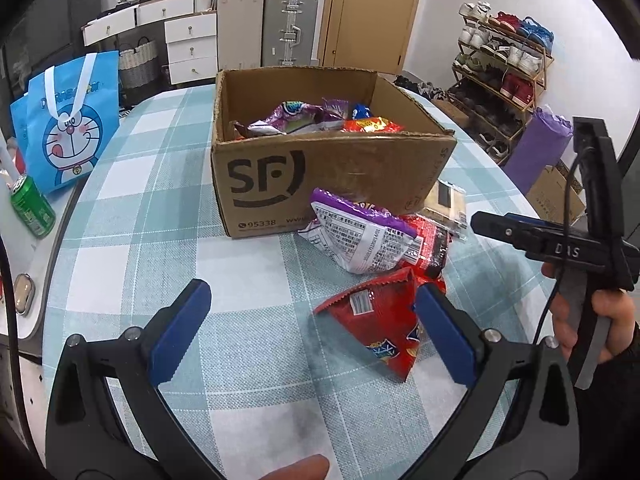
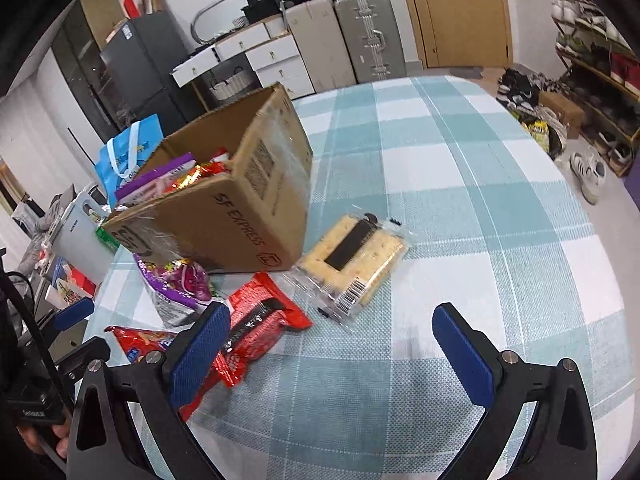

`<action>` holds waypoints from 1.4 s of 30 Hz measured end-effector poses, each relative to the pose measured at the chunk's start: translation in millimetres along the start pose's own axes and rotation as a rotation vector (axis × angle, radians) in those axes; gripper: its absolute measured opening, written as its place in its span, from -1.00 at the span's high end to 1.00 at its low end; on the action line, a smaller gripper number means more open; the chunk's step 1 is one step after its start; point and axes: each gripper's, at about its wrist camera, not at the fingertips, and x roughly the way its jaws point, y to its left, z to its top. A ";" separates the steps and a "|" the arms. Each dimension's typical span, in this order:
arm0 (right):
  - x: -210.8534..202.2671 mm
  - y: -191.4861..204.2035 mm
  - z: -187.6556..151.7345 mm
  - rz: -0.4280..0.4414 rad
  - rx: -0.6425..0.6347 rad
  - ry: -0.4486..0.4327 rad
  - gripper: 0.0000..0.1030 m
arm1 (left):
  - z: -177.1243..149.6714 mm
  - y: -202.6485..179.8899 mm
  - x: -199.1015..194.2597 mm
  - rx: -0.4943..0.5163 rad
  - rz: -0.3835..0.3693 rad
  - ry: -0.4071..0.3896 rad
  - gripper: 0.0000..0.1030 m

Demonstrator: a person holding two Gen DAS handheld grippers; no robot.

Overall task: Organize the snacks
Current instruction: 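Withdraw both tools from the box toward the remaining snacks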

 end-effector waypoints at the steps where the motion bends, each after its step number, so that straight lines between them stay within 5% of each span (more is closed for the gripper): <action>1: 3.4 -1.6 -0.2 0.004 0.007 0.012 -0.99 | -0.3 -1.2 0.5 0.004 -0.006 0.004 -0.97; 15: 25.2 37.2 -10.6 0.081 -0.060 0.050 -0.99 | -5.5 -8.2 13.9 0.042 0.004 0.035 -0.97; 21: 34.3 50.5 -13.6 0.083 -0.090 0.062 -0.81 | -4.4 2.8 19.5 0.020 0.024 0.051 -0.98; 42: 48.6 67.4 -21.9 0.005 -0.175 0.055 -0.59 | -5.7 11.2 29.7 0.006 0.037 0.076 -0.98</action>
